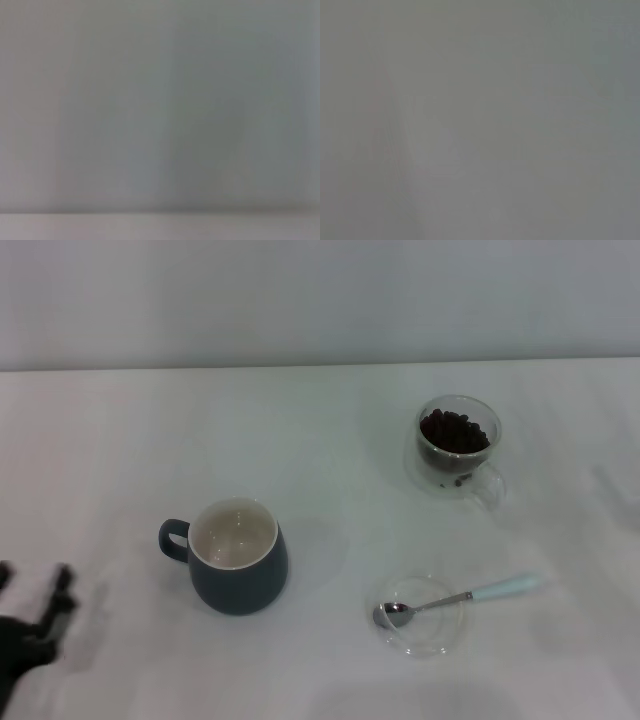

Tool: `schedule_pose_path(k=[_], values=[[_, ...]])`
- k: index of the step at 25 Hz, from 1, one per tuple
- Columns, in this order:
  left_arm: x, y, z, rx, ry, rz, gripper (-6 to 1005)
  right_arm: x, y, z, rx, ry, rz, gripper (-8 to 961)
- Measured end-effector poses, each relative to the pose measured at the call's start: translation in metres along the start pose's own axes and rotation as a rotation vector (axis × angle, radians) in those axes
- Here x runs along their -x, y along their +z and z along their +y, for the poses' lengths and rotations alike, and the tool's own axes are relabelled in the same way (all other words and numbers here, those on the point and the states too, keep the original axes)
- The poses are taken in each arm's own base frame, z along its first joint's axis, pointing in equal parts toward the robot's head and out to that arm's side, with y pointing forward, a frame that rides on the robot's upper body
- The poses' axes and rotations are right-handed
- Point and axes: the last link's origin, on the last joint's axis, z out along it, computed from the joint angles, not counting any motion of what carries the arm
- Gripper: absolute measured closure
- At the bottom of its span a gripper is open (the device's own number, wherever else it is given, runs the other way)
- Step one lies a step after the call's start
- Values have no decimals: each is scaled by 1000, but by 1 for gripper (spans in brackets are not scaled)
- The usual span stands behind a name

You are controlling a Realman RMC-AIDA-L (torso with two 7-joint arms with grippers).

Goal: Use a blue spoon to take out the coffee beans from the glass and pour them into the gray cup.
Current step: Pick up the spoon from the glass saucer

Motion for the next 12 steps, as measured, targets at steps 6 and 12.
schedule_pose_path(k=[6,12], values=[[-6,-28,-22,-112,-163,74,299,-15,-34,3,40,268,129,90],[-7,-27,-25,-111,-170,78,299,-35,-65,16,61,467,255,90]])
